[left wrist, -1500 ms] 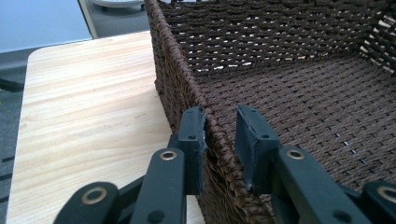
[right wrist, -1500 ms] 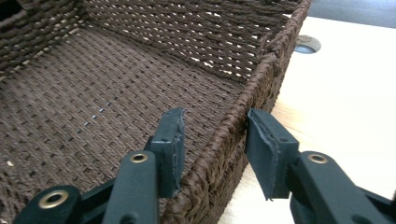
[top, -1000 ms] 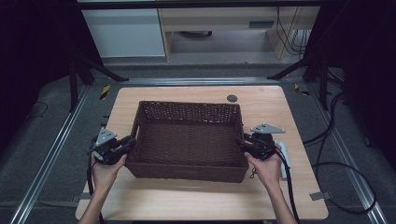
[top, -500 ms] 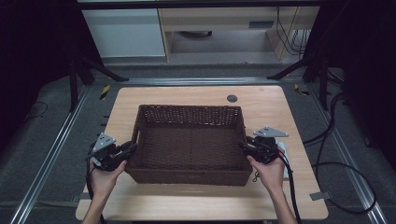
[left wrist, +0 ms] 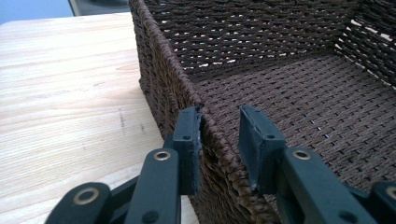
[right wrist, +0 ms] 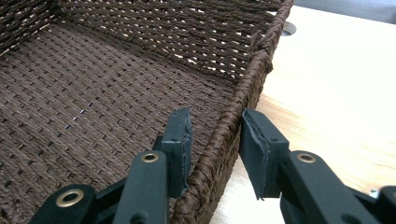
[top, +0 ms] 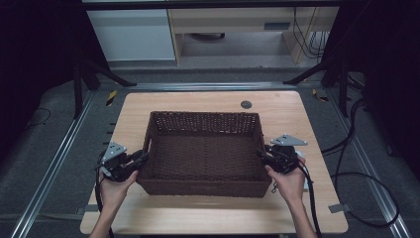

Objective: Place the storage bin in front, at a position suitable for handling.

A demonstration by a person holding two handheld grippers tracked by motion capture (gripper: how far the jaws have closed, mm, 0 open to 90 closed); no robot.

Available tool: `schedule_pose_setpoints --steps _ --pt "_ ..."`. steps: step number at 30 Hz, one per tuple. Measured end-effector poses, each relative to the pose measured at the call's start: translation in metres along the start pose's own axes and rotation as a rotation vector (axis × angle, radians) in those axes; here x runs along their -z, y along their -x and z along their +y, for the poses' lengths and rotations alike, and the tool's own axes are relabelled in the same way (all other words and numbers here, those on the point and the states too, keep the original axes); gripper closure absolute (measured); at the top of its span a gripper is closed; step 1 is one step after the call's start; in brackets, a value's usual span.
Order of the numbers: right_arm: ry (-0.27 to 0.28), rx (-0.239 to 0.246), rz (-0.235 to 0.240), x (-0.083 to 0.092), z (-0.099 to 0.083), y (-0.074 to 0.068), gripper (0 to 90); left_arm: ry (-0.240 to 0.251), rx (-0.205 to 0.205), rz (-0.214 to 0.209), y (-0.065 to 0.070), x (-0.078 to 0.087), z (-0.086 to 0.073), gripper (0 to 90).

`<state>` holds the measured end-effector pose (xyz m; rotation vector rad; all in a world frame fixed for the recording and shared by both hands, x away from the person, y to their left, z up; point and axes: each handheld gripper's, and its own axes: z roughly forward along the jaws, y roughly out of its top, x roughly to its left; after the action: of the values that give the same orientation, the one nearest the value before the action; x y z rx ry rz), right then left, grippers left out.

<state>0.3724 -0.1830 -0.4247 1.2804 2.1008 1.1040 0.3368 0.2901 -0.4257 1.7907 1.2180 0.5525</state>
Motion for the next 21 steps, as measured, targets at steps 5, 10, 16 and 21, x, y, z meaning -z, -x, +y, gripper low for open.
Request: schedule_pose_setpoints --steps 5,10,16,21 --pt "0.005 -0.012 0.009 0.001 0.001 0.002 62.2 -0.004 0.002 0.003 0.001 -0.001 0.001 64.6" --pt "0.086 -0.029 0.013 0.012 0.007 0.008 53.8 0.018 0.002 0.040 -0.003 0.000 0.006 57.5" --pt "0.119 -0.061 -0.003 0.021 0.007 0.022 46.9 0.002 -0.011 0.018 -0.009 -0.007 0.007 58.8" --pt "0.143 -0.091 -0.032 0.027 0.003 0.035 42.2 -0.052 -0.069 0.023 -0.005 -0.020 0.006 61.3"
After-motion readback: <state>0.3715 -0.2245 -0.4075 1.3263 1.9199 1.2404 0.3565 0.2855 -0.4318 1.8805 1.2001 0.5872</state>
